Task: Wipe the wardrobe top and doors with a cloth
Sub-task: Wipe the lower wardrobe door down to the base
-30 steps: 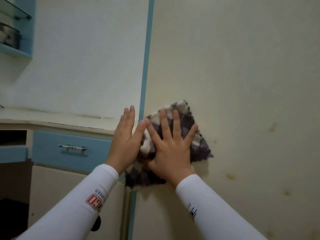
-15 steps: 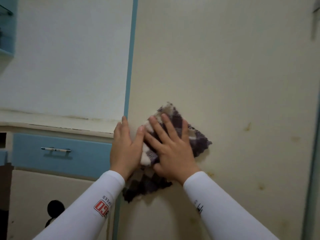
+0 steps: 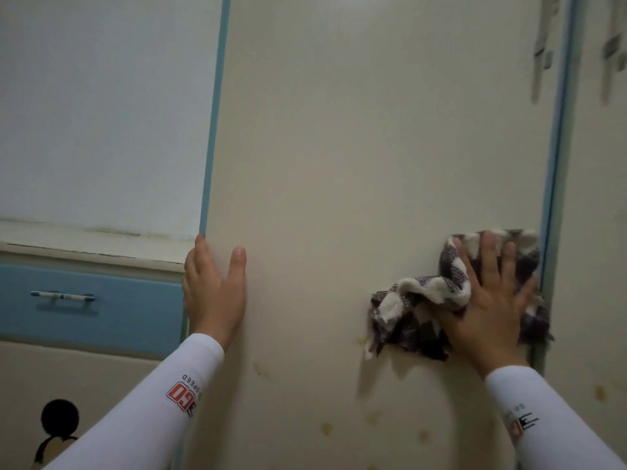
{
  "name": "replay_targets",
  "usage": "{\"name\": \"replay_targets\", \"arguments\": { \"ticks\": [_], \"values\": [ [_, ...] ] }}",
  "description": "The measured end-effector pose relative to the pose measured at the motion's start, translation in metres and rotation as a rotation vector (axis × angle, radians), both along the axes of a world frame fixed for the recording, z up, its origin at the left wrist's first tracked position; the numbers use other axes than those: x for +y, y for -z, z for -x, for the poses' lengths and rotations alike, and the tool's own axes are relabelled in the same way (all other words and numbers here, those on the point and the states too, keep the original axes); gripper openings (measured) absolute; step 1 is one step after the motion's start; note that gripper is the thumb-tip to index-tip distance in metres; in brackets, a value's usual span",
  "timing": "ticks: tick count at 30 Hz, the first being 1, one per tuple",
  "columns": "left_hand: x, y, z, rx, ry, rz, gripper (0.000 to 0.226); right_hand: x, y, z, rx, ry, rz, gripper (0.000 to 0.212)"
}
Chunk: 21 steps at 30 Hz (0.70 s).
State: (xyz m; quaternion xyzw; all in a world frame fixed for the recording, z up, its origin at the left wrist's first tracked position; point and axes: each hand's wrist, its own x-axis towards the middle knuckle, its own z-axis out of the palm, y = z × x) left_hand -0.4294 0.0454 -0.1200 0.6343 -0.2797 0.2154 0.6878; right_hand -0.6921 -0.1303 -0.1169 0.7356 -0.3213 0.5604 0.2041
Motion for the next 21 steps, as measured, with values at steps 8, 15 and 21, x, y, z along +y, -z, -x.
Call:
{"name": "replay_targets", "arguments": {
  "ticks": [8, 15, 21],
  "values": [
    [0.009, 0.001, -0.006, 0.015, 0.103, 0.012, 0.054, 0.003, 0.062, -0.003, -0.185, 0.016, -0.258, 0.100],
    [0.018, 0.005, -0.011, -0.019, 0.188, -0.023, 0.050, 0.022, 0.100, -0.038, -0.078, 0.026, -0.096, 0.088],
    [0.026, 0.012, -0.018, -0.046, 0.304, 0.005, 0.049, 0.075, 0.102, -0.120, 0.124, -0.041, 0.112, 0.082]
  ]
}}
